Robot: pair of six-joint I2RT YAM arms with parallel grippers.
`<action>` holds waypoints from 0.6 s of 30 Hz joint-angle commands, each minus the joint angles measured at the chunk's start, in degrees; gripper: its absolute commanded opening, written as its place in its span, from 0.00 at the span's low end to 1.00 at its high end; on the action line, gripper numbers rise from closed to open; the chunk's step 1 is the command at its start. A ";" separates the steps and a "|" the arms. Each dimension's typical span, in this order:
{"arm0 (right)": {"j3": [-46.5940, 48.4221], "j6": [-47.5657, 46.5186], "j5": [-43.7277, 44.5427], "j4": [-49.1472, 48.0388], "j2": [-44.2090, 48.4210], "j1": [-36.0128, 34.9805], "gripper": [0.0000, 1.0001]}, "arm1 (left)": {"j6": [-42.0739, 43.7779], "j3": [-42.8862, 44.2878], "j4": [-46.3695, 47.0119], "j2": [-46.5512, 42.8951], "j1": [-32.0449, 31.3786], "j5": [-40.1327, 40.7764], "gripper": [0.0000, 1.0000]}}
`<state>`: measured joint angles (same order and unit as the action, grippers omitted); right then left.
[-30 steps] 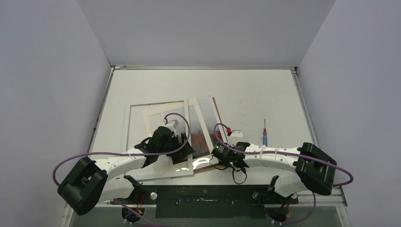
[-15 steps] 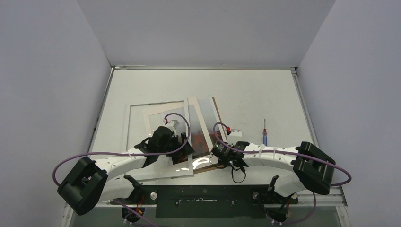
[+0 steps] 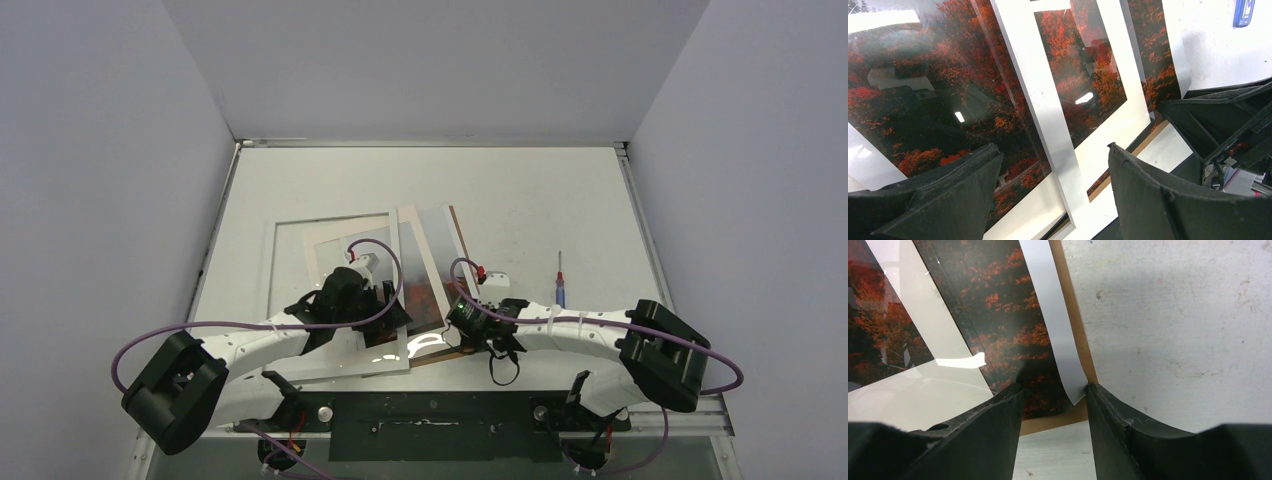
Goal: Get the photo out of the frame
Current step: Pick up the photo from the photo frame.
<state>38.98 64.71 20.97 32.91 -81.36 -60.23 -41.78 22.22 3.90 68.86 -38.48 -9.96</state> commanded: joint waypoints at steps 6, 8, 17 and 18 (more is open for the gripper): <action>-3.09 -0.39 -9.62 -21.64 -4.20 2.40 0.49 | 0.38 -2.62 -7.50 3.21 -0.28 -0.35 0.78; -3.30 -1.16 -9.89 -22.84 -3.83 3.15 0.50 | 0.38 -2.62 -7.50 3.22 -0.28 -0.37 0.78; -8.28 -3.72 -18.32 -36.11 2.06 11.22 0.58 | 0.23 -2.49 -8.03 2.87 -0.27 -0.33 0.77; -8.70 -4.23 -19.82 -37.39 2.23 12.47 0.60 | 0.28 -2.40 -8.19 2.90 -0.28 -0.25 0.78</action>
<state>33.17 61.52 10.28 7.11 -78.76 -50.92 -41.78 22.22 4.43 69.34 -38.48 -10.35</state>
